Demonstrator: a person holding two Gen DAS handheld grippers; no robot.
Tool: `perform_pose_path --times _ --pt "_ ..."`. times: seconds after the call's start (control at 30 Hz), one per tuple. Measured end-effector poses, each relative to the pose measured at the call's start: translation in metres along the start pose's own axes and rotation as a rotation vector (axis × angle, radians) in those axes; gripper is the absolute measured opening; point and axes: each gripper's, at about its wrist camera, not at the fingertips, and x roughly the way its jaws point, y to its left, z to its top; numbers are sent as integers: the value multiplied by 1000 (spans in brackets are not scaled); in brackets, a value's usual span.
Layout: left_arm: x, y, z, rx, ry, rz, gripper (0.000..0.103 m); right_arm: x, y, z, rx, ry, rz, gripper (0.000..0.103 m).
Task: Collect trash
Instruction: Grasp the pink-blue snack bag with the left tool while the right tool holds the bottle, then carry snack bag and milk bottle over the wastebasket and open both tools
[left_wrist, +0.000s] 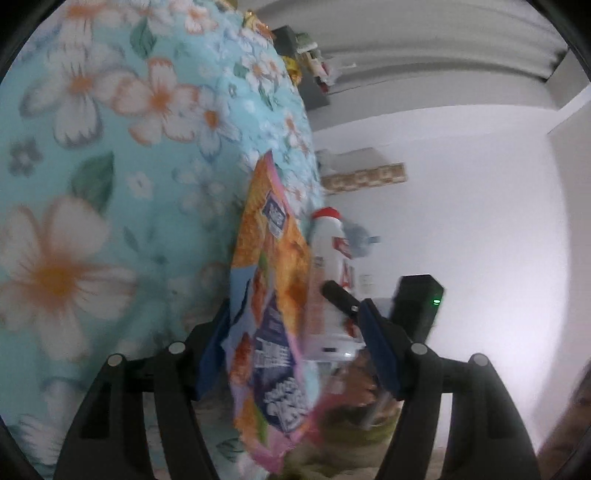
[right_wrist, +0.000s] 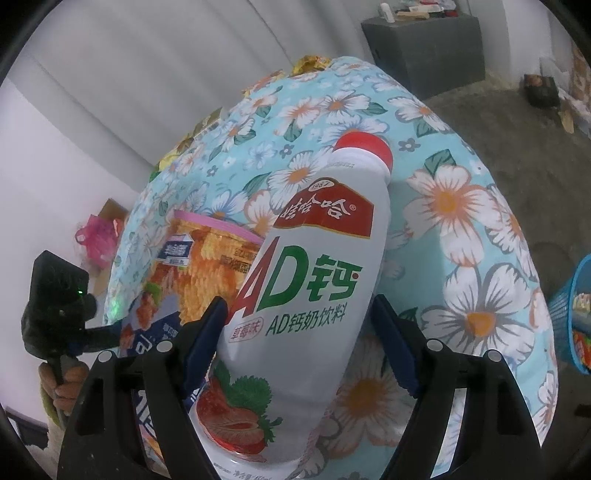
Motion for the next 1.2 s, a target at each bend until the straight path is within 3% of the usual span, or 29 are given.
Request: perform_pose_path --times 0.17,0.3,0.4,0.5,0.77,0.93,1.2 --pt "8 -2 -9 12 -12 44 59 2 -1 0 0 -5 7 75" --pt "23 -13 -18 77 2 149 46 4 -2 0 7 -9 19 75" --pt "38 -24 -29 169 10 310 32 3 -3 1 8 -8 30 74" --pt "43 -34 -38 257 -12 412 23 0 -7 1 11 1 49 73" --pt "62 -65 -66 532 -74 658 18 -14 -15 -6 6 39 62 73" --pt "66 -68 -69 598 -91 723 16 -11 -21 -7 92 34 73 74" --pt "70 -65 -71 625 -101 748 15 -10 -22 -15 132 -3 54 69"
